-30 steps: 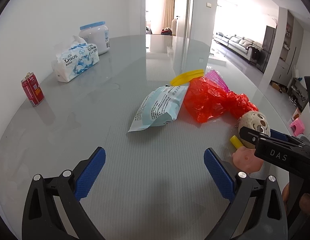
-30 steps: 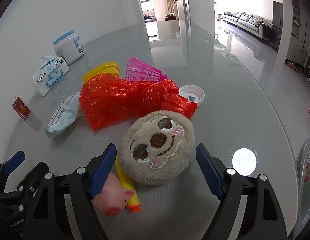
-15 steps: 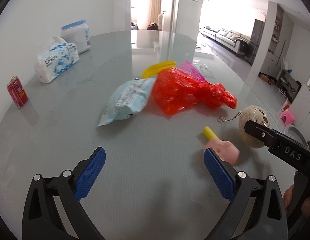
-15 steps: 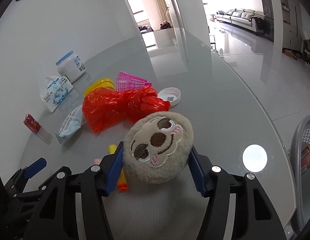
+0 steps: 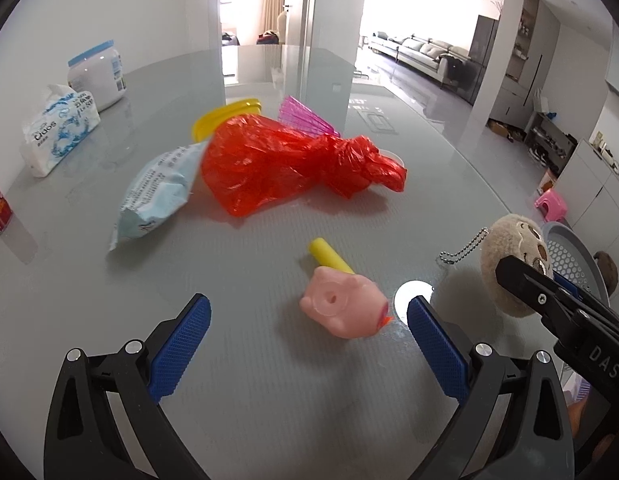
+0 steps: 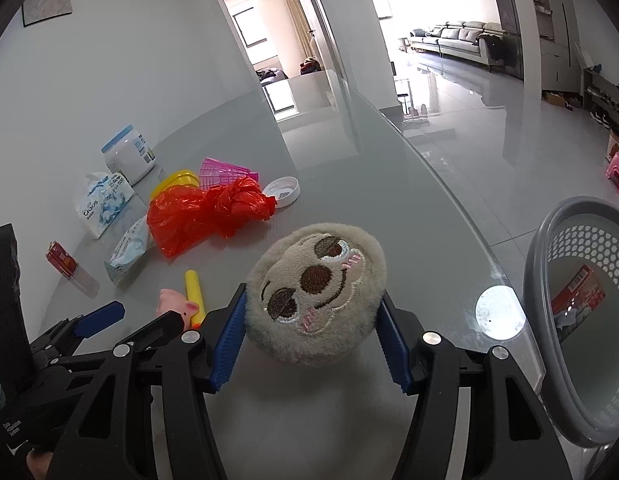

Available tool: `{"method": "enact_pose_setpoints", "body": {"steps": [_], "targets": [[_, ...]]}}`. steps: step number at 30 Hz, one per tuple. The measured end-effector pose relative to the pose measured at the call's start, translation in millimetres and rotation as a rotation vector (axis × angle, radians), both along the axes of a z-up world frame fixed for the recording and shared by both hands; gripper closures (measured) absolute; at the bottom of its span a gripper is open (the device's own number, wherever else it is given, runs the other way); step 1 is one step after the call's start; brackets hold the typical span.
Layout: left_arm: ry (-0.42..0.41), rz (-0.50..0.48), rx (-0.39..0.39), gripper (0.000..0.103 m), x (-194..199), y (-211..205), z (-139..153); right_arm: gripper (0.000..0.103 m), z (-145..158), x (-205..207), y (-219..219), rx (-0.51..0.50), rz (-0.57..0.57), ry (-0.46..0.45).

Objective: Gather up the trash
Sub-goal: 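Grasp the sloth plush with the right tool while the left tool grasps the pink pig, then carry the sloth and pig over the basket and open both tools to drop them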

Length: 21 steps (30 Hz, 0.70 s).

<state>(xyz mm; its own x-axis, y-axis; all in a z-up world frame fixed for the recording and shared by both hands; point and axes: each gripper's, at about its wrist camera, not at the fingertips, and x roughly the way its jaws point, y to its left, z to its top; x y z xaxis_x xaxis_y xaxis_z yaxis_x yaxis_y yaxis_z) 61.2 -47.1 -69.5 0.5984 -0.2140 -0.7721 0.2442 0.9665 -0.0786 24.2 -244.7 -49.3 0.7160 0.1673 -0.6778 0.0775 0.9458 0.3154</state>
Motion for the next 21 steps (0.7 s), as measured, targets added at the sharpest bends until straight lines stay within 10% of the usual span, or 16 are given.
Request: {"method": "enact_pose_setpoints", "body": {"steps": [5, 13, 21], "targets": [[0.004, 0.019, 0.002, 0.016, 5, 0, -4, 0.045, -2, -4, -5, 0.010, -0.005, 0.001], [0.030, -0.030, -0.047, 0.061, 4, 3, -4, 0.045, 0, -3, -3, 0.015, -0.001, -0.004], [0.017, -0.012, -0.043, 0.061, 0, 15, -1, 0.045, 4, -6, 0, 0.008, 0.006, -0.010]]}}
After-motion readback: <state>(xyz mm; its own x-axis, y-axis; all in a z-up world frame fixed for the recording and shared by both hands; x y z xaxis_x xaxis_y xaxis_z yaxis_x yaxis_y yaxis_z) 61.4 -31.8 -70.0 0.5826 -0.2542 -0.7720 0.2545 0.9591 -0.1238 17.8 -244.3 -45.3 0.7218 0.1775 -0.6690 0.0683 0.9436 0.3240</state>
